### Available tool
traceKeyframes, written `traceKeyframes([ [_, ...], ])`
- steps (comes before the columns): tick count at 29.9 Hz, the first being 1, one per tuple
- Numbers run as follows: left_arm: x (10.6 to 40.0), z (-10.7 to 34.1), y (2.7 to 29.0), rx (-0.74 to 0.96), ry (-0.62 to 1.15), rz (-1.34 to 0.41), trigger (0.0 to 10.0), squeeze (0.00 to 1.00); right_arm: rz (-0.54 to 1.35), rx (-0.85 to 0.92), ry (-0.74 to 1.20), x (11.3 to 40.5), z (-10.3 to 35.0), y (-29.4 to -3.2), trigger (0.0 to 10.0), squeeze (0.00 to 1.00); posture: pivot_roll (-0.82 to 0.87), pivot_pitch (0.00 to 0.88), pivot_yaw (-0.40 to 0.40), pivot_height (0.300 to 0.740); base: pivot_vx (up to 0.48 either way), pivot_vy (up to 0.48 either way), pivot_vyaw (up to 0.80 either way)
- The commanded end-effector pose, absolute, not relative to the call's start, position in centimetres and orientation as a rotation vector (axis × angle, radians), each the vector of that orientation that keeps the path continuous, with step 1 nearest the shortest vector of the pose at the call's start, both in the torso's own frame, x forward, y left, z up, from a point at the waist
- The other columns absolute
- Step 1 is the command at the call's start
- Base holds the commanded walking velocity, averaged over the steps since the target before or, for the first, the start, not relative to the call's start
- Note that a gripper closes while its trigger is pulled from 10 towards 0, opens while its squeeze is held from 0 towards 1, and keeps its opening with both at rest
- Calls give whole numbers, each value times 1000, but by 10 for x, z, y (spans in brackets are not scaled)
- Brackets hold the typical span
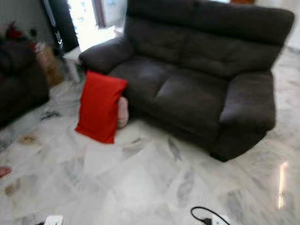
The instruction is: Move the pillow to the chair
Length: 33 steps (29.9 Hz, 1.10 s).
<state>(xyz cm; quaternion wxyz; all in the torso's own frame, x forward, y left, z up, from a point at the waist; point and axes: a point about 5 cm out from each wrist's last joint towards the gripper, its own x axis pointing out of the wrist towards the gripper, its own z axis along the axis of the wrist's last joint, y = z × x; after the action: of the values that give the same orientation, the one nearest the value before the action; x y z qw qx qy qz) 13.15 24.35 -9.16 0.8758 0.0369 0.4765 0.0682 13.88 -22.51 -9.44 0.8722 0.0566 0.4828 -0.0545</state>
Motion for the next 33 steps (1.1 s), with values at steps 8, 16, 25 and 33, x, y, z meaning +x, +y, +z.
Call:
traceKeyframes([
  [8, 135, -93, 236, 51, 988, 133, 10000, 0, -133, 91, 1037, 128, -96, -236, 10000, 0, -7, 0, -37, 740, 292, 0, 627],
  [16, 135, -92, 236, 56, 989, 128, 10000, 0, -123, 87, 1037, 128, -96, -235, 10000, 0, -9, 0, -31, 740, 296, 0, 300],
  [25, 134, -92, 237, 60, 991, 123, 10000, 0, -123, 106, 1035, 128, -96, -233, 10000, 0, -7, 0, -24, 740, 296, 0, 250],
  [33, 133, -93, 236, 65, 993, 117, 10000, 0, -109, 85, 1039, 127, -96, -234, 10000, 0, -4, 0, -25, 740, 298, 0, 570],
])
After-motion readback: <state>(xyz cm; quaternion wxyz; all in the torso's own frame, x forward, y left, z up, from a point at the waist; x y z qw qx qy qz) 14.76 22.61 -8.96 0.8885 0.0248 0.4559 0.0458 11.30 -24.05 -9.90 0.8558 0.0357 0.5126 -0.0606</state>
